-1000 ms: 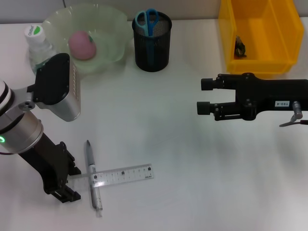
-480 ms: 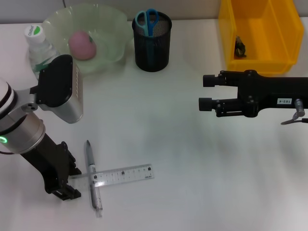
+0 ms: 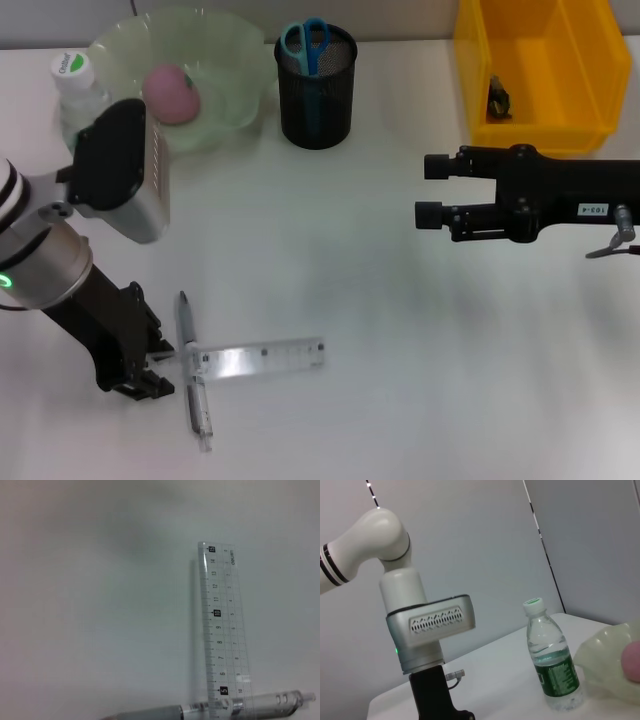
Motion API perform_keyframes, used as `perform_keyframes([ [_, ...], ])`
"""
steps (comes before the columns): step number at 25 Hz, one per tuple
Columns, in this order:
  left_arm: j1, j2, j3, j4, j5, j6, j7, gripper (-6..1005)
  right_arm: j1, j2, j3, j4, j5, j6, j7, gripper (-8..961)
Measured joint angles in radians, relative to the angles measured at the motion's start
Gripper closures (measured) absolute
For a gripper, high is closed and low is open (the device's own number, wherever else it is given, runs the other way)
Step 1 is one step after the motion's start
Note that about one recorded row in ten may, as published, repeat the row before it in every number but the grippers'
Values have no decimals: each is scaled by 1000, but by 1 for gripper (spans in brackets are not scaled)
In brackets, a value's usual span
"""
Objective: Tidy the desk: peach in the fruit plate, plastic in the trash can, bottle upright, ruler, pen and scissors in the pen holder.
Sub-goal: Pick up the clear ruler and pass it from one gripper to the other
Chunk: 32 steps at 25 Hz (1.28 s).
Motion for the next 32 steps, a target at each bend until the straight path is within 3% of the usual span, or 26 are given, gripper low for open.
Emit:
perform_keyframes([
  [11, 11, 7, -271, 55, -167, 65, 38, 614, -59, -3, 140, -18, -27, -17, -14, 152],
  [15, 30, 6, -313, 21, -250, 22, 40, 614, -85, 2, 171, -21, -28, -22, -22, 152],
  [20, 50, 5, -312, -29, -344, -23, 53, 614, -98, 8, 199, -17, -23, -41, 19, 152],
  [24, 51, 4, -302, -79, -386, -42, 89, 614, -91, 11, 206, -21, -20, -62, 176, 152],
  [32, 39, 5, -245, -87, -381, -98, 119, 614, -44, -24, 288, -32, -67, -86, 588, 152],
])
